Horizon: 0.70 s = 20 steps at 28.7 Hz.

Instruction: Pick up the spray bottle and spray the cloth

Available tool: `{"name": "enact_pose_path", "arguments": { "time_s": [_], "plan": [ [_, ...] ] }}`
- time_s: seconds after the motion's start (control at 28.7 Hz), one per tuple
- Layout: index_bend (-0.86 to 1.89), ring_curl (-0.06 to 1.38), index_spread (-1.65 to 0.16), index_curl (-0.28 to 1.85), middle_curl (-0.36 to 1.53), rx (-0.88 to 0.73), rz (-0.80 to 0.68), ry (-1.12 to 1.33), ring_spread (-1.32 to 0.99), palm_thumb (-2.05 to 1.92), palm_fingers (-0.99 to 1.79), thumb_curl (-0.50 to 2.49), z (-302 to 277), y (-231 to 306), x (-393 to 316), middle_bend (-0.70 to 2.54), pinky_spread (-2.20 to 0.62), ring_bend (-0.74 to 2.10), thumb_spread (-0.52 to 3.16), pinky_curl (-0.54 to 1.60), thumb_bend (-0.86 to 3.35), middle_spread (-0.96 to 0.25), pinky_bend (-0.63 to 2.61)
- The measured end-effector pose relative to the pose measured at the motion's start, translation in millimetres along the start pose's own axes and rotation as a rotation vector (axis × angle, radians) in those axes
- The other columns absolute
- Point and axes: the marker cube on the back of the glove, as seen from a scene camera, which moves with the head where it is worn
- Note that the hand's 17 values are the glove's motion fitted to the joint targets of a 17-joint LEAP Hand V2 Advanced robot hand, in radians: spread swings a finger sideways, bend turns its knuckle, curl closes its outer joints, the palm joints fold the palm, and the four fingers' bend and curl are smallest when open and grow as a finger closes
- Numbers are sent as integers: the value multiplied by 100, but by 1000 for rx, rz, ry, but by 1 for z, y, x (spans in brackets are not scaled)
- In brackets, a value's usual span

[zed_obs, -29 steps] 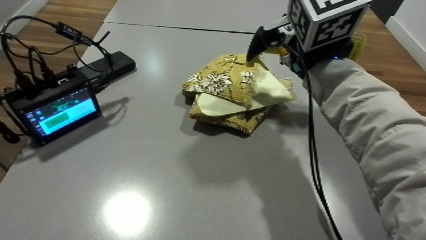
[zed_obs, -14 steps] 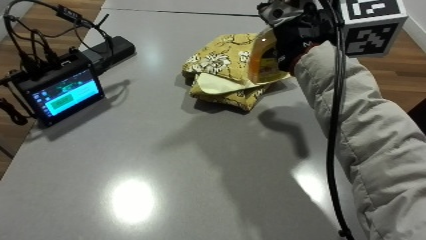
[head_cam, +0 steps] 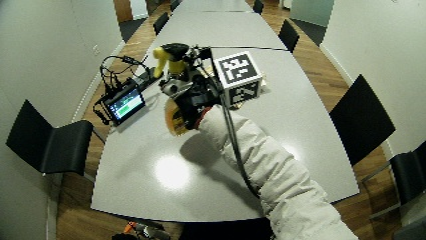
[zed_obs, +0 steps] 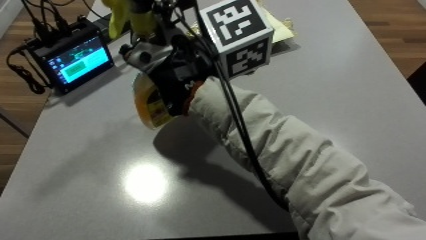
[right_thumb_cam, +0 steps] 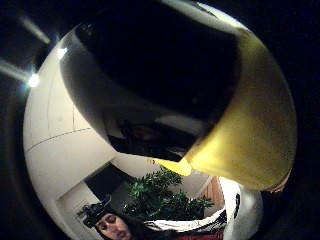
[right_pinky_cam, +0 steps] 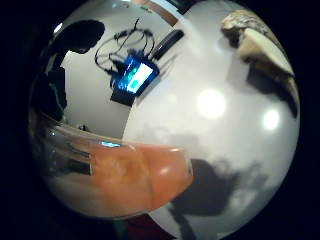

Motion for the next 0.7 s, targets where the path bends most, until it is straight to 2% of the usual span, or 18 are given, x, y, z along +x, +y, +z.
{"name": "enact_pose_path", "arguments": {
  "time_s": [0.38, 0.52, 0.56, 0.59, 0.66, 0.7],
  "plan": [
    [18, 55, -25, 67, 57, -13, -54, 48, -16, 120, 112, 76, 27, 31, 28, 45, -20, 47, 51, 51, -2, -7, 32],
    [15, 55, -25, 66, 57, -106, -56, 53, -15, 119, 107, 75, 37, 38, 37, 44, -20, 48, 56, 50, -2, -7, 28],
    [13, 55, -26, 65, 58, -149, -52, 49, -15, 119, 101, 75, 38, 41, 39, 45, -19, 48, 58, 48, -2, -8, 24],
    [15, 54, -26, 65, 58, -193, -45, 41, -14, 116, 82, 73, 37, 45, 40, 46, -16, 44, 63, 45, -4, -8, 10],
    [17, 55, -26, 67, 59, -273, -15, 10, -14, 113, 63, 71, 31, 59, 34, 49, -15, 38, 68, 47, -4, -9, 11],
    [13, 54, -28, 65, 58, -306, 4, -9, -14, 111, 40, 70, 24, 69, 29, 46, -14, 30, 70, 48, -4, -8, 14]
  ]
}}
